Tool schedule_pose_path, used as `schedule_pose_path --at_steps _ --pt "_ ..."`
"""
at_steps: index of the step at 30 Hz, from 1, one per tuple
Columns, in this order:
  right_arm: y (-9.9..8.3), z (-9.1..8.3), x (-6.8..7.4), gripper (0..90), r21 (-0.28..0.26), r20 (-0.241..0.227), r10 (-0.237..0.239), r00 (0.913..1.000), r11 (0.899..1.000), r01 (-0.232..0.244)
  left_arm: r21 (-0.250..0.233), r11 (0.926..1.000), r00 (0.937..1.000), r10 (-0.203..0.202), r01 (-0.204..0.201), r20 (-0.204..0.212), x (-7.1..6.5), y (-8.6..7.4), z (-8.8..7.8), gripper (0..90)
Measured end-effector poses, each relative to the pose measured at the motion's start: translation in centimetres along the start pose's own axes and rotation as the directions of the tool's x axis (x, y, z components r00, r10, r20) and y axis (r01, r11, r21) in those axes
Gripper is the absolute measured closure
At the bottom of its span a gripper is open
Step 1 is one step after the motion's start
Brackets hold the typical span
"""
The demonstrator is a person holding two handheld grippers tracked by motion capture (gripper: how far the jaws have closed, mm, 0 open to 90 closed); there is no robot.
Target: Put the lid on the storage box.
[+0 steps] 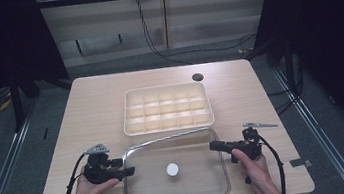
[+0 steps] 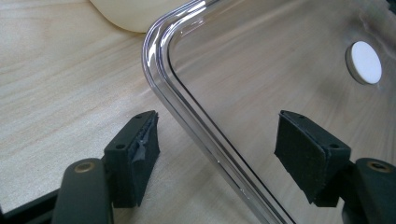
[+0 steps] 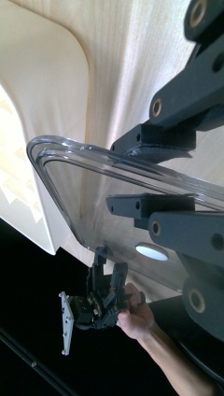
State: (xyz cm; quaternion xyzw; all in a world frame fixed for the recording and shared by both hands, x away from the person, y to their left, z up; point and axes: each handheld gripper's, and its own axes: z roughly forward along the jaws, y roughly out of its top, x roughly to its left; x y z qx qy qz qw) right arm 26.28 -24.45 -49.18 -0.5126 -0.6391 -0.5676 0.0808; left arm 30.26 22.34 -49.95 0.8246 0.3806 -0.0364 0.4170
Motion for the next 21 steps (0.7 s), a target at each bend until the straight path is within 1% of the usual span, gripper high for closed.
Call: schedule_pose_path --at_steps 2,4,5,6,7,8,10,12,13,15,17,18,21 --pt "0.0 0.0 0.1 74.5 -0.004 -0.003 -0.007 1.0 1.0 0.007 -0.004 1.0 0.9996 -0.005 0.005 0.027 -0.1 0.0 0.1 32.3" --pt "0.1 -0.1 0.2 74.5 -0.005 -0.003 -0.011 0.9999 1.0 0.011 -0.023 0.9996 0.9996 0.019 -0.018 0.021 -0.6 0.1 0.0 35.7" --pt "0.1 -0.1 0.3 74.2 0.0 0.006 -0.018 0.9998 1.0 0.018 -0.031 0.9991 0.9995 0.028 -0.028 0.017 -0.8 0.2 -0.2 35.6" --pt "0.1 -0.1 0.4 74.0 0.014 0.025 -0.026 0.9993 1.0 0.026 -0.031 0.9991 0.9995 0.028 -0.028 0.017 -0.8 0.2 -0.2 36.5" --pt "0.1 -0.2 0.4 74.0 0.008 0.029 -0.018 0.9994 1.0 0.018 -0.058 0.9977 0.9992 0.036 -0.035 0.017 -1.1 0.3 -0.6 38.4" --pt "0.1 -0.2 0.4 73.9 0.007 0.03 -0.016 0.9994 1.0 0.016 -0.072 0.9969 0.9992 0.033 -0.032 0.022 -1.1 0.3 -0.9 41.3" --pt "0.1 -0.4 0.6 73.3 0.009 0.045 -0.032 0.9985 0.999 0.032 -0.099 0.9947 0.9992 0.031 -0.028 0.026 -1.2 0.4 -1.3 45.8" --pt "0.2 -0.3 0.7 73.0 0.009 0.045 -0.034 0.9984 0.999 0.033 -0.098 0.9945 0.999 0.039 -0.037 0.022 -1.2 0.5 -1.5 46.8" --pt "0.2 -0.3 0.7 72.6 0.011 0.054 -0.033 0.998 0.999 0.033 -0.101 0.9943 0.999 0.038 -0.035 0.024 -1.3 0.5 -1.5 47.2" --pt "0.2 -0.2 0.7 71.9 0.018 0.064 -0.034 0.9974 0.999 0.033 -0.104 0.9942 0.9988 0.031 -0.027 0.038 -1.4 0.6 -1.5 47.9" --pt "0.2 -0.1 0.7 70.7 0.023 0.083 -0.043 0.9956 0.999 0.042 -0.108 0.9938 0.9979 0.035 -0.029 0.055 -1.5 0.7 -1.5 48.6" --pt "0.2 -0.1 0.8 70.5 0.026 0.088 -0.045 0.9951 0.999 0.043 -0.111 0.9934 0.998 0.035 -0.029 0.053 -1.5 0.7 -1.6 48.7" --pt "0.3 -0.2 0.9 70.4 0.018 0.086 -0.049 0.9951 0.999 0.047 -0.117 0.9927 0.9967 0.035 -0.026 0.073 -1.5 0.9 -1.8 50.7"
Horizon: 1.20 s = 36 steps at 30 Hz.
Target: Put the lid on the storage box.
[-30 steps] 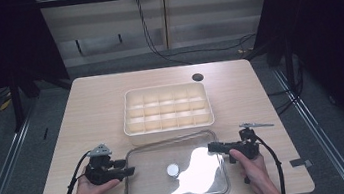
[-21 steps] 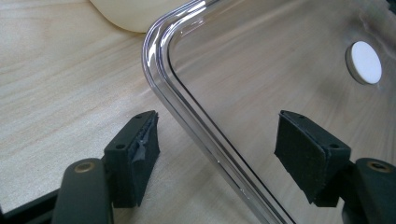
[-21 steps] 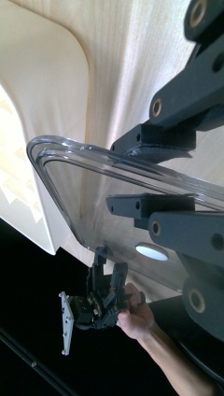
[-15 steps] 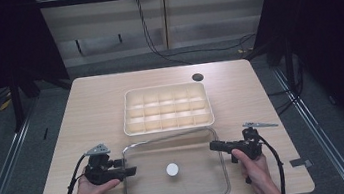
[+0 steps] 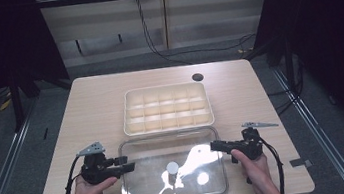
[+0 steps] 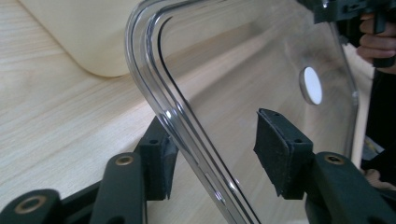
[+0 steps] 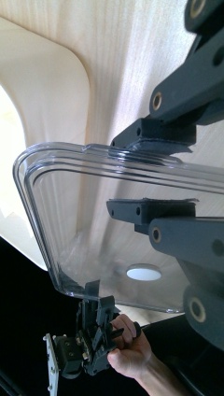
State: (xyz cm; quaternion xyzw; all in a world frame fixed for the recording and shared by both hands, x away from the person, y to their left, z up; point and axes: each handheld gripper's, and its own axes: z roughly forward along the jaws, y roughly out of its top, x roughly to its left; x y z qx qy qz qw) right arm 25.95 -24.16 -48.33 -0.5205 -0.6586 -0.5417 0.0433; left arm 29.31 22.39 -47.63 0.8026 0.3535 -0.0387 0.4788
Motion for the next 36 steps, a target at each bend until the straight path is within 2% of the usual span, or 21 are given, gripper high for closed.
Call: schedule_pose_path --at_steps 8,10,12,13,17,19,23,30,36 --pt "0.3 -0.2 0.6 68.5 -0.011 0.027 -0.037 0.999 0.999 0.037 -0.014 0.9999 0.9998 0.005 -0.005 0.019 -0.4 0.3 -0.5 54.5" --pt "0.5 -0.2 0.8 68.5 -0.012 0.026 -0.044 0.9987 0.999 0.044 -0.015 0.9999 1.0 0.007 -0.007 0.003 -0.6 0.4 -0.5 54.0" --pt "0.6 -0.1 0.9 68.4 -0.013 0.03 -0.055 0.998 0.998 0.056 -0.008 0.9999 1.0 0.008 -0.008 0.006 -0.7 0.4 -0.5 52.4" --pt "0.6 -0.1 1.0 68.4 -0.013 0.03 -0.058 0.9979 0.998 0.058 -0.009 1.0 0.9997 0.0 0.0 0.024 -0.7 0.5 -0.4 52.5" --pt "0.7 -0.1 1.1 67.9 -0.018 0.033 -0.058 0.9978 0.998 0.059 -0.012 0.9999 0.9991 -0.007 0.007 0.042 -0.7 0.6 -0.5 54.8" --pt "0.7 -0.1 1.2 67.8 -0.022 0.037 -0.059 0.9976 0.998 0.06 -0.014 0.9999 0.998 -0.004 0.005 0.064 -0.8 0.7 -0.6 57.1" --pt "0.8 -0.2 1.5 67.6 -0.027 0.038 -0.068 0.997 0.997 0.069 -0.017 0.9999 0.9987 0.004 -0.003 0.051 -1.0 0.8 -0.8 57.8" --pt "0.9 -0.2 1.6 67.6 -0.035 0.037 -0.069 0.997 0.997 0.07 -0.024 0.9995 0.9982 0.02 -0.019 0.056 -1.1 1.0 -1.4 60.2" --pt "1.1 -0.4 2.1 68.1 -0.058 0.031 -0.078 0.9965 0.995 0.08 -0.056 0.9981 0.9977 0.031 -0.027 0.061 -1.3 1.3 -2.1 64.1"
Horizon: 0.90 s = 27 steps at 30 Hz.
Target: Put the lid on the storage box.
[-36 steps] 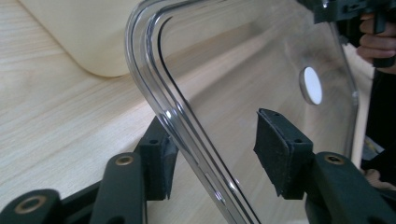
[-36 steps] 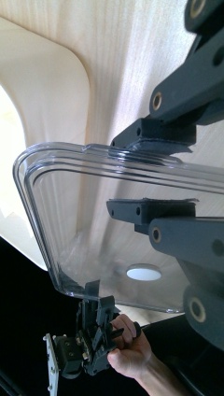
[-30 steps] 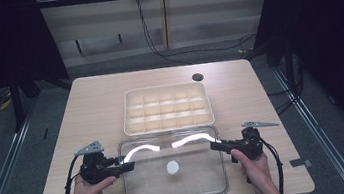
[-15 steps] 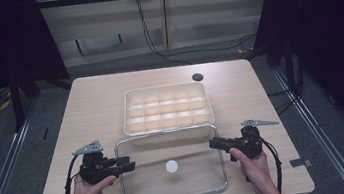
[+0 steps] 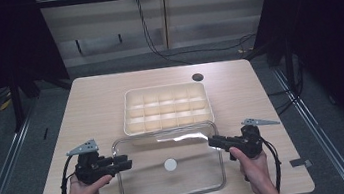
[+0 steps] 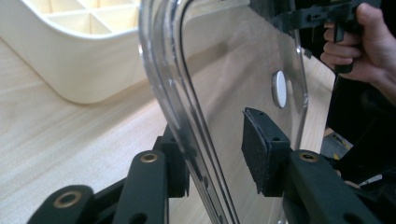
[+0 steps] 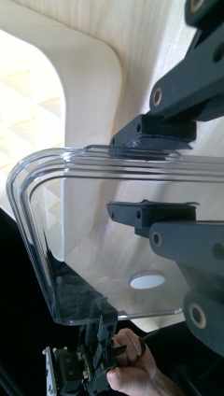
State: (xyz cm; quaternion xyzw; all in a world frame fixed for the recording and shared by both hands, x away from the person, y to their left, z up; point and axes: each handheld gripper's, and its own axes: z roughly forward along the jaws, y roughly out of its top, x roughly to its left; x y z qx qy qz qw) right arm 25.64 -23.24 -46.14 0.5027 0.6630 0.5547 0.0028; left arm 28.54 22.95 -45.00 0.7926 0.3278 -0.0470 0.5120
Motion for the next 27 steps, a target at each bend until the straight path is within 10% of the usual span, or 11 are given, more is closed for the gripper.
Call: schedule_pose_path --at_steps 27 --pt "1.2 -0.1 1.5 68.7 -0.044 0.009 -0.078 0.9969 0.996 0.079 -0.063 0.9975 0.9983 0.029 -0.033 -0.05 -0.3 1.5 -1.4 68.3"
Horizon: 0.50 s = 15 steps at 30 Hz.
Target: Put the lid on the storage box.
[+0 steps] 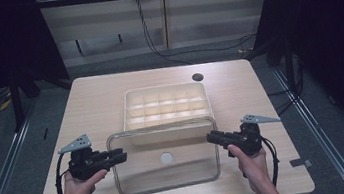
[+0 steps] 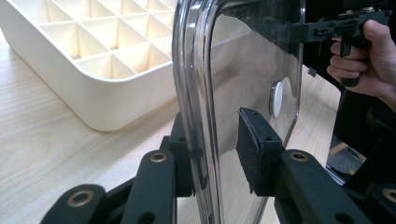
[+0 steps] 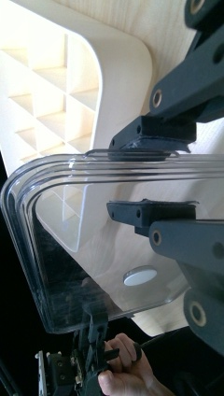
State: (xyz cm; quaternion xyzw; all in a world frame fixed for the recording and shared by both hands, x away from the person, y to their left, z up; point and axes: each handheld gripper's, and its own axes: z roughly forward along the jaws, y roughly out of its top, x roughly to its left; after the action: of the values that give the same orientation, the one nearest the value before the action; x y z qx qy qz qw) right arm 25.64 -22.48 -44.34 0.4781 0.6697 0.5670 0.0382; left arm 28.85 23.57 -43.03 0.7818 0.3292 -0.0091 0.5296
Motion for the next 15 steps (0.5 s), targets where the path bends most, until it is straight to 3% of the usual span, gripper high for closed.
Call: schedule_pose_path --at_steps 15 --pt "0.34 0.57 0.15 69.3 -0.018 -0.006 -0.03 0.9995 0.999 0.03 -0.026 0.9997 0.9999 -0.006 0.006 -0.016 0.35 0.53 -0.43 67.4"
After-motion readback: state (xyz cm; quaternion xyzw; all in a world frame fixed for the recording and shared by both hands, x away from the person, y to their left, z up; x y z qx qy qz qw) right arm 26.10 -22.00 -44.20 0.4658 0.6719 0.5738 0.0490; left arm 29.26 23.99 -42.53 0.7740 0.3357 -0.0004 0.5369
